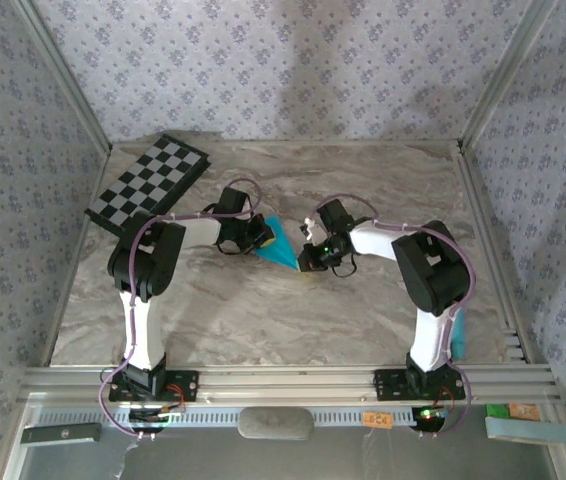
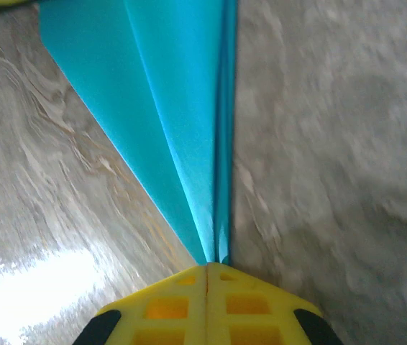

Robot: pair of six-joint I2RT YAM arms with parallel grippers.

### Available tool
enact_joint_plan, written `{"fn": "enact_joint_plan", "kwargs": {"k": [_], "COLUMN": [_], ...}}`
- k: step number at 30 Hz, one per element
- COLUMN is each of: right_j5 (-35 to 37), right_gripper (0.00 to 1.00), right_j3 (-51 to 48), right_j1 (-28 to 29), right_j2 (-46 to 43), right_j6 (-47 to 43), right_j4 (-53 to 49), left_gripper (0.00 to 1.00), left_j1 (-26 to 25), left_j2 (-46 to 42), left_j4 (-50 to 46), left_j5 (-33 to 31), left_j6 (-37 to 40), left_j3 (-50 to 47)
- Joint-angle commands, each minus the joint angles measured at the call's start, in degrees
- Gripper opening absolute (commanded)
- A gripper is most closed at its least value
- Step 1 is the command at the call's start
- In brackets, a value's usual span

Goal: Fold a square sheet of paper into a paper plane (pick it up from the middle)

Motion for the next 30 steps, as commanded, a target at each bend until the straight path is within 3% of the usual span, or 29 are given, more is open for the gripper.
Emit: {"fn": "enact_joint_plan", "kwargs": {"k": [1, 9, 19, 30], "right_j5": [2.07, 3.59, 5.03, 5.82], "right_gripper": [0.04, 0.06, 0.05, 0.05], "right_j3": [-2.56, 0.78, 11.20, 11.19], "right_j1": [-0.59, 1.24, 3.30, 2.35], "right_j2": [-1.74, -7.06, 2.67, 7.77], "right_j6": [-1.02, 0.09, 1.71, 1.81], "right_j4": [-6.52, -3.79, -2.88, -3.49], "left_gripper": [0.00, 0.00, 0.00, 0.01], "left_j1": [0.90, 0.81, 0.60, 0.52], "left_j2": [4.52, 4.17, 3.91, 2.50], "left_j4": [-7.56, -6.78, -6.33, -6.07], "left_j5": [-6.52, -5.21, -4.31, -3.06], "left_j6": [0.75, 0.75, 0.23, 0.77], "left_j3": [-1.46, -1.32, -1.11, -0.32]}}
